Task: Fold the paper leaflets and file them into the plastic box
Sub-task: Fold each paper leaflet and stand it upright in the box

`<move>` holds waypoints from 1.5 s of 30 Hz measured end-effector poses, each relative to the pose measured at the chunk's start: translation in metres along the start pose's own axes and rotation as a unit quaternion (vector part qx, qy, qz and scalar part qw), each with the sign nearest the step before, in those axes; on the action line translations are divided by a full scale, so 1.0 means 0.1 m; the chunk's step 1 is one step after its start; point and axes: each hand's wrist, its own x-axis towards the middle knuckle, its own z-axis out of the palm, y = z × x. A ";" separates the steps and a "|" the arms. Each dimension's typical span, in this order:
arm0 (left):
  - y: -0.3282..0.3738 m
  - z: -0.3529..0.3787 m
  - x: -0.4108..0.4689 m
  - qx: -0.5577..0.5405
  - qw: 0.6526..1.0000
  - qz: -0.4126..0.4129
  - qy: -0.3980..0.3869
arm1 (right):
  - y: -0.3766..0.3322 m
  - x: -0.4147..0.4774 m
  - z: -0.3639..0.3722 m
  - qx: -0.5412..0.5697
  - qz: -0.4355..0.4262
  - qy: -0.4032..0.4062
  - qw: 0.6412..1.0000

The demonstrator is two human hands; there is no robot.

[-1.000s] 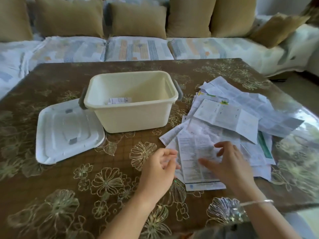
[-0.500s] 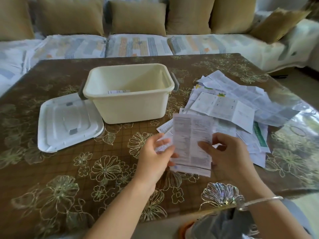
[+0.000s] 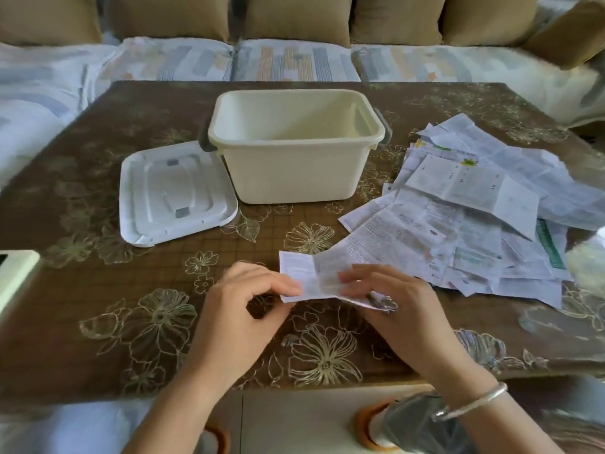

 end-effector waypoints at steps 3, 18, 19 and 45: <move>-0.08 -0.02 -0.14 0.044 0.999 -0.012 -0.005 | 0.05 -0.08 0.06 -0.035 -0.029 -0.025 0.999; -0.07 0.17 -0.20 0.146 0.986 -0.065 0.052 | -0.05 -0.03 0.18 -0.152 0.059 0.033 0.986; -0.07 0.18 -0.21 0.152 0.985 -0.063 0.049 | -0.05 -0.03 0.19 -0.161 0.065 0.030 0.984; -0.18 0.25 -0.11 0.192 0.981 -0.039 0.003 | -0.49 0.33 0.24 -0.289 0.278 -0.078 0.913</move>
